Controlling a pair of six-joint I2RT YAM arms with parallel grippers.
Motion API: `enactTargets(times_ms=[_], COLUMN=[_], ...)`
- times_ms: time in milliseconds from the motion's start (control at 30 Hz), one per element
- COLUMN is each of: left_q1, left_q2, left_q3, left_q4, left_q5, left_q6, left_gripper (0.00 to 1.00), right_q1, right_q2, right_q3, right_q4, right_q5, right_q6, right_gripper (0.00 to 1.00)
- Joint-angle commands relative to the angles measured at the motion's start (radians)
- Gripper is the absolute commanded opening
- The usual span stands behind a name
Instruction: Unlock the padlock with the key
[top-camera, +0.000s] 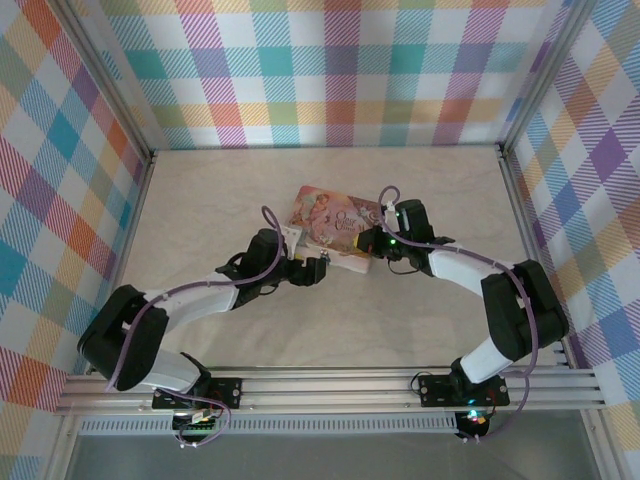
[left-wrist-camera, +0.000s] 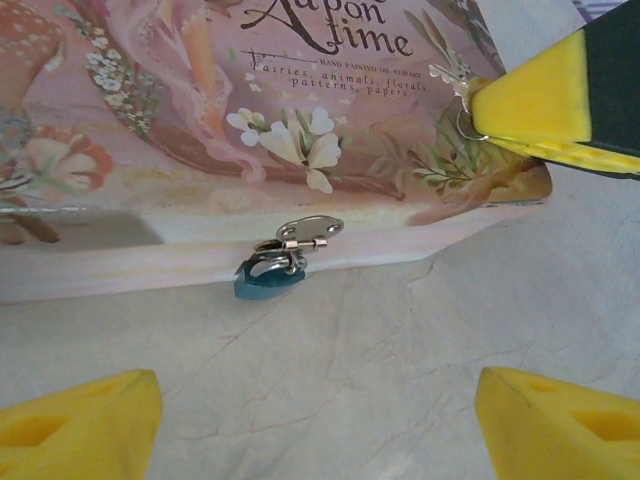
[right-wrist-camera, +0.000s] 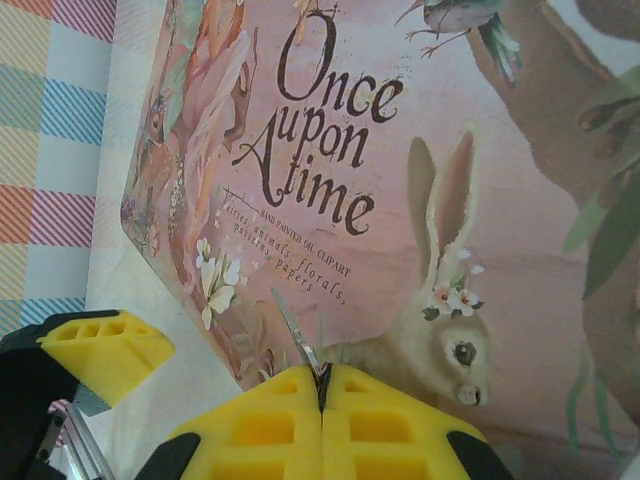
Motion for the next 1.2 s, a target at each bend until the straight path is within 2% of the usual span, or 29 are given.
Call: enactTargets(times_ms=[0,500,633,1167], left_q1=[-0.008,-0.012,-0.012,-0.012], left_q2=[0.057,0.253,0.277,0.341], left_q3=[-0.012,0.02,0.027,0.075], left_q4=[0.123,0.29,0.306,0.315], left_q5=[0.014,0.058,0.027,0.032], left_q6=[-0.02,-0.049,-0.038,-0.017], left_gripper=[0.81,0.73,0.7,0.54], right_q1=[-0.004,-0.004,-0.004,-0.002], right_q2=[0.017,-0.002,-0.007,-0.02], right_q3=[0.013,-0.025,-0.025,-0.024], right_q4=[-0.041,-0.064,-0.066,-0.073], right_q5=[0.024,0.036,0.038,0.038], right_q6=[-0.025,-0.033,-0.033,-0.037], right_gripper=[0.0,0.0,0.0,0.0])
